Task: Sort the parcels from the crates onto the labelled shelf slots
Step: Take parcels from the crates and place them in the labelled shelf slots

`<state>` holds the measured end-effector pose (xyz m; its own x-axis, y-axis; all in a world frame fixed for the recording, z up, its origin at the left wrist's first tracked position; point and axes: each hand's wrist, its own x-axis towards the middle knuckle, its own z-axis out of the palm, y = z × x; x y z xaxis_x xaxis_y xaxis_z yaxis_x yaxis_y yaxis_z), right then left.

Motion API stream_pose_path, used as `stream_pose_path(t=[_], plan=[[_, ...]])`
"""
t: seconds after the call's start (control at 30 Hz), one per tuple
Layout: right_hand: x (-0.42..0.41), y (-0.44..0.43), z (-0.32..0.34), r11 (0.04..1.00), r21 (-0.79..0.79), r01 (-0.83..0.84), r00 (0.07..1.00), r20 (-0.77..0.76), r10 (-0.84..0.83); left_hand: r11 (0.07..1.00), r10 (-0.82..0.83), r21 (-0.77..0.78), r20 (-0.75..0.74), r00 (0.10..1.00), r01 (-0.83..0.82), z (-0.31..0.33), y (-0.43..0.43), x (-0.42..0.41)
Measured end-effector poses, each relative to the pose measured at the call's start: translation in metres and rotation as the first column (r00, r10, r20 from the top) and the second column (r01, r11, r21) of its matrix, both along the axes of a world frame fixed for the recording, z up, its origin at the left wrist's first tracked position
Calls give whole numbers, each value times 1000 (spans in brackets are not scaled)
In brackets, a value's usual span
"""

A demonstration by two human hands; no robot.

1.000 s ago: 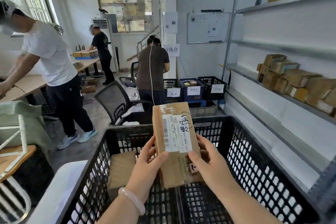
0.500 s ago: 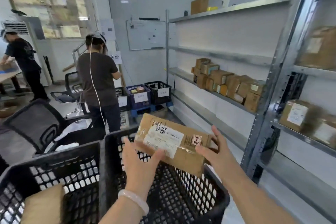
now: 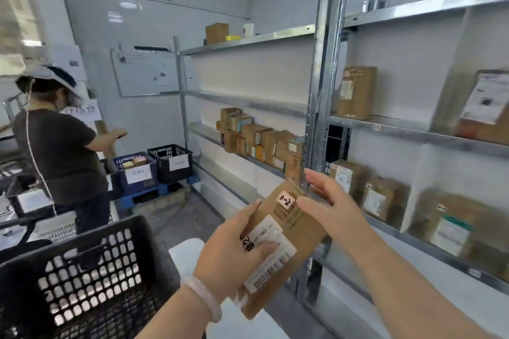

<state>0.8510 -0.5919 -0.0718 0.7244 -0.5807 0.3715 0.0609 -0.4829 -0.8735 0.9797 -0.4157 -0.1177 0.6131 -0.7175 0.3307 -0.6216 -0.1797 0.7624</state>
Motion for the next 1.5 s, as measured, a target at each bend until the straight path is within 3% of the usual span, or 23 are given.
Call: stream_pose_path(t=[0.13,0.23,0.4,0.67,0.83,1.03,1.23,1.5], plan=[[-42,-30,-26,973,-47,227,969,110,-220,985,-27,-172,-169,985,-2,0,-64,-29],[-64,-43,-47,961,-128,247,969,57,-242,966,-77,-257,-200,977,23,3,-106,-49],[-97,-72,-58,950,-67,305,952,61,-301,959,-172,-259,-210,963,115,-2,-160,-76],[-145,-143,-41,863,-104,494,868,113,-483,882,-447,-143,41,893,448,-5,-244,-105],[-155,-185,-23,795,-203,572,820,100,-564,803,-533,-253,97,840,539,4,-309,-109],[-174,-229,14,623,-398,674,699,71,-711,715,-578,-331,217,787,616,32,-393,-116],[-216,-259,30,320,-628,709,454,60,-889,588,-650,-396,288,704,705,61,-471,-152],[-278,-300,27,83,-762,642,177,42,-983,516,-626,-456,378,683,725,94,-545,-225]])
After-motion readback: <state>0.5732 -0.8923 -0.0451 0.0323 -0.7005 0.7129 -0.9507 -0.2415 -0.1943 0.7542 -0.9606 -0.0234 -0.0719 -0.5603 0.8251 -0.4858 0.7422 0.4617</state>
